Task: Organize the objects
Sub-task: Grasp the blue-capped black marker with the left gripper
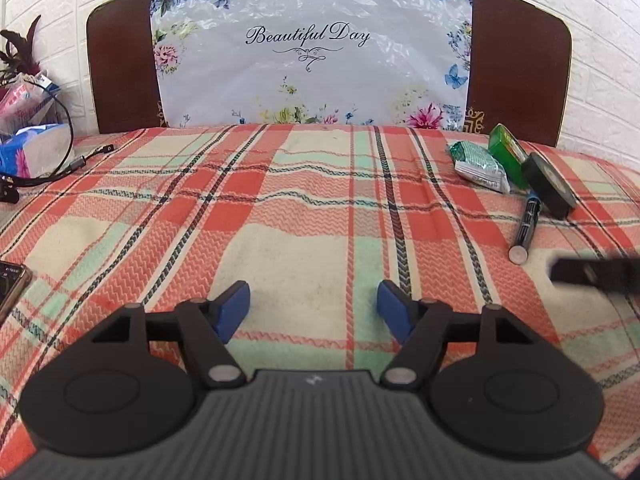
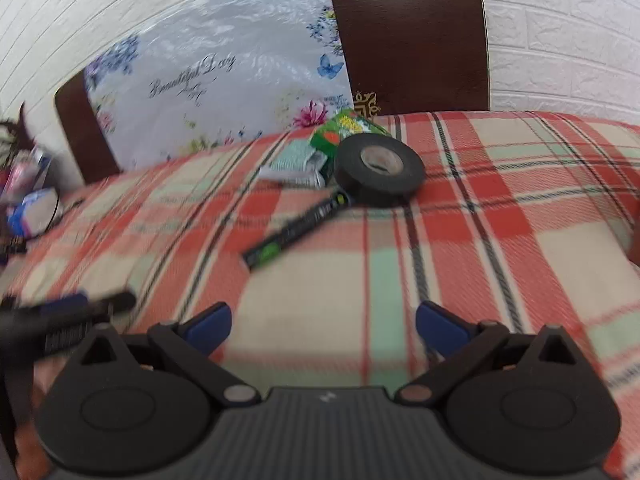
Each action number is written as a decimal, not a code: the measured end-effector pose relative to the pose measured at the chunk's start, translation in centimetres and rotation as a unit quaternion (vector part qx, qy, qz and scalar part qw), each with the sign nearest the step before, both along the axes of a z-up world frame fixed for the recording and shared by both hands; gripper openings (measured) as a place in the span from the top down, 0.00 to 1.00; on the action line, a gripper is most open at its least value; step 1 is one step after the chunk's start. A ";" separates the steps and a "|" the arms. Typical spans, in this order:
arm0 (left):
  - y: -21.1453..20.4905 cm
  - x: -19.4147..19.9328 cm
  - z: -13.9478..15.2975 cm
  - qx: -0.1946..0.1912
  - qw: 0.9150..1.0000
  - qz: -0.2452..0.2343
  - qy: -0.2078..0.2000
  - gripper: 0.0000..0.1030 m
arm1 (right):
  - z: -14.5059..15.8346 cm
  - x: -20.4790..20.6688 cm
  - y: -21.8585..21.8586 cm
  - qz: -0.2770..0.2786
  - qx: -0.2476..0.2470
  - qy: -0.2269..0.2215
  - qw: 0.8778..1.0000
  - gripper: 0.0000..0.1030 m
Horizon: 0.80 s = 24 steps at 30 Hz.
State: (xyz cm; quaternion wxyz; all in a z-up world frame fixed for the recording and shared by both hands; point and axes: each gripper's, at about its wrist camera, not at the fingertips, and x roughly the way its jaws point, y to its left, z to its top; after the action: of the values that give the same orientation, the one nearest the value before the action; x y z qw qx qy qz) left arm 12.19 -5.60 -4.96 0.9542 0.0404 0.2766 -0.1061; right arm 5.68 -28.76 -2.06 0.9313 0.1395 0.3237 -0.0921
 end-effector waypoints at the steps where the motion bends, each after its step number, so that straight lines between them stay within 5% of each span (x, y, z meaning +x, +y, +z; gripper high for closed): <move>1: 0.0 0.1 -0.1 0.000 1.000 0.000 0.000 0.30 | 0.0 1.3 -0.1 -0.006 0.003 -0.002 1.000 0.01; 6: 0.1 0.1 -0.1 -0.005 1.000 0.000 0.001 0.29 | -0.9 7.2 0.6 -0.018 -0.051 0.020 0.998 0.10; 11: 0.0 0.1 -0.1 -0.005 1.000 0.000 0.001 0.29 | -0.6 6.9 1.6 0.019 -0.092 0.023 0.995 0.68; 14: 0.2 0.2 -0.1 -0.006 1.000 0.000 0.002 0.29 | -0.5 4.5 1.5 0.036 -0.089 0.024 0.995 0.83; 18: 0.0 0.3 0.1 0.001 1.000 -0.002 0.016 0.29 | -0.3 -0.7 1.2 0.056 -0.068 0.023 0.996 0.83; 20: 0.1 0.2 1.0 -0.025 0.998 -0.013 0.057 0.29 | -0.1 -3.4 1.0 0.064 -0.042 0.024 0.997 0.83; 24: -2.2 -1.0 3.1 -0.109 0.975 -0.100 0.164 0.29 | 0.0 -7.7 0.0 0.073 0.030 0.021 0.997 0.83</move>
State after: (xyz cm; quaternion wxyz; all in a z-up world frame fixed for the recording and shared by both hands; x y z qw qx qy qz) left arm 11.19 -7.82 -1.90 0.8792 -0.0541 0.4107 -0.2354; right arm -2.01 -28.80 -2.03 0.9240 0.1416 0.3549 -0.0166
